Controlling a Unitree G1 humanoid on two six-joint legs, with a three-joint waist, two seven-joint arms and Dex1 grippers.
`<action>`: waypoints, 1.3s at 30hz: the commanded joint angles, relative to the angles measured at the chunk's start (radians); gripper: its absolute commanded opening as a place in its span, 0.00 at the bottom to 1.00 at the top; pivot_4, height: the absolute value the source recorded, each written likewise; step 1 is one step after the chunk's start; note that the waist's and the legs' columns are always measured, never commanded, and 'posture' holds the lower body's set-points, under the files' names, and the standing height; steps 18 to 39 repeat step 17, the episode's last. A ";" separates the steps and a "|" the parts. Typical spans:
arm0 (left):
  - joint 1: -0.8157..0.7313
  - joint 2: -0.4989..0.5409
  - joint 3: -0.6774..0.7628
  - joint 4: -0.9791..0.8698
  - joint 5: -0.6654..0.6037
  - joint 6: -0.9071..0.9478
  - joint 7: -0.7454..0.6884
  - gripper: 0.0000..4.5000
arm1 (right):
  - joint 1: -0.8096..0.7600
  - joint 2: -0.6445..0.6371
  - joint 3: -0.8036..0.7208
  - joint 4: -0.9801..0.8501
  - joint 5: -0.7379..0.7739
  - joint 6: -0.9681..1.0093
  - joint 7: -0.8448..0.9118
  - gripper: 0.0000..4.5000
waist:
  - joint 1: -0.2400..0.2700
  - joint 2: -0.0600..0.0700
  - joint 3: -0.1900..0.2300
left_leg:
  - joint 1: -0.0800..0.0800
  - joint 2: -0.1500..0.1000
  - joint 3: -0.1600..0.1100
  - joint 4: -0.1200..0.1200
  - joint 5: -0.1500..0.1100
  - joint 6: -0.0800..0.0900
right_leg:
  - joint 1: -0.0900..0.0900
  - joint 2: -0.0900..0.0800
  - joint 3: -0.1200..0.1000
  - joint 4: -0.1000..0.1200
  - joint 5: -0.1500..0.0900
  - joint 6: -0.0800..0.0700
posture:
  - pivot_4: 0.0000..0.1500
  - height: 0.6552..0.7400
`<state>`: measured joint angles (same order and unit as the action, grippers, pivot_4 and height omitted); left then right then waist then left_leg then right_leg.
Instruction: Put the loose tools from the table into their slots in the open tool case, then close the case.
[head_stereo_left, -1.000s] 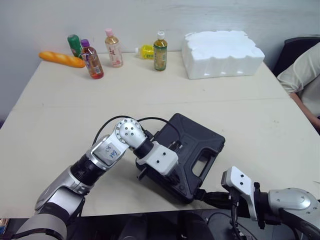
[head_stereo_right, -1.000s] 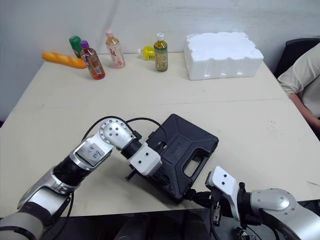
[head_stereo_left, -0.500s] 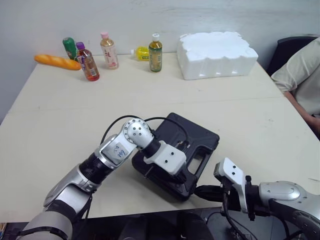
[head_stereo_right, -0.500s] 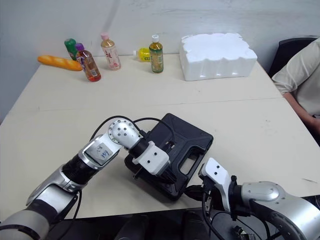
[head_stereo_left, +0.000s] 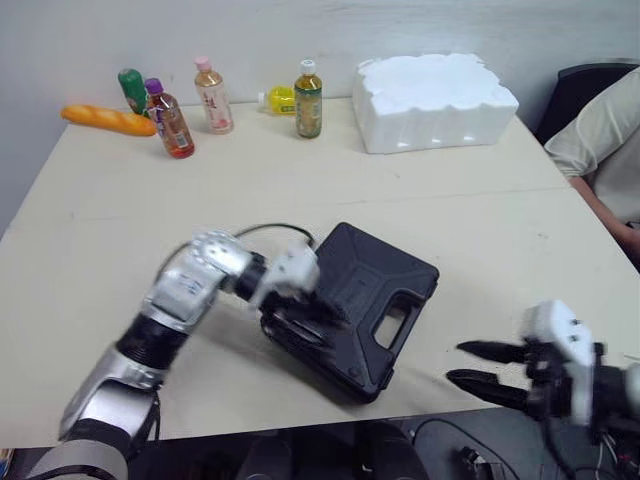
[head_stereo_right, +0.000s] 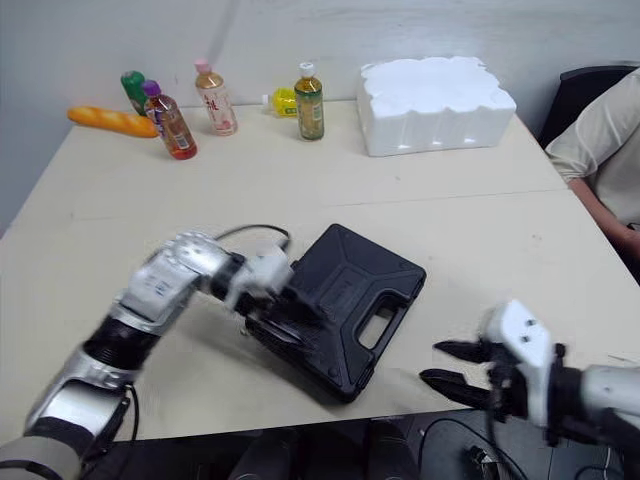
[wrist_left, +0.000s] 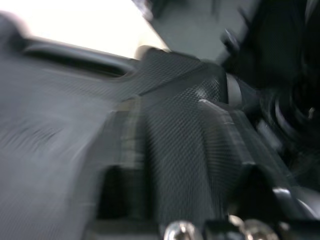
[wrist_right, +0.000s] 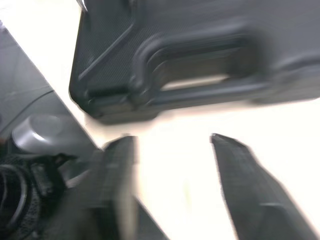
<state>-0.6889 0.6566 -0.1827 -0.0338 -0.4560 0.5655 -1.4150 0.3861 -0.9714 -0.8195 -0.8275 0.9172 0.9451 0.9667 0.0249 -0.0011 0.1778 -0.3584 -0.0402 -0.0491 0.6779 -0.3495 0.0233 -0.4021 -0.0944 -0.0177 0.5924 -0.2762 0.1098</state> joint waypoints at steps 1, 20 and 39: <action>0.025 0.080 0.168 -0.039 -0.133 0.120 0.013 0.94 | 0.008 -0.031 -0.183 0.076 0.054 0.007 0.086 0.99 | 0.001 0.000 0.000 | 0.000 0.000 0.000 0.000 0.000 0.000 | 0.000 0.000 0.000 0.000 0.000 0.000 | 1.00 0.99; 0.386 0.432 0.624 0.015 -0.119 0.026 0.066 0.99 | -0.105 -0.218 -0.193 0.448 -0.162 -0.174 0.300 1.00 | 0.003 -0.001 0.006 | -0.002 0.000 0.004 -0.014 0.004 -0.008 | -0.010 -0.002 0.003 -0.003 -0.003 -0.005 | 1.00 0.99; 0.386 0.432 0.624 0.015 -0.119 0.026 0.066 0.99 | -0.105 -0.218 -0.193 0.448 -0.162 -0.174 0.300 1.00 | 0.003 -0.001 0.006 | -0.002 0.000 0.004 -0.014 0.004 -0.008 | -0.010 -0.002 0.003 -0.003 -0.003 -0.005 | 1.00 0.99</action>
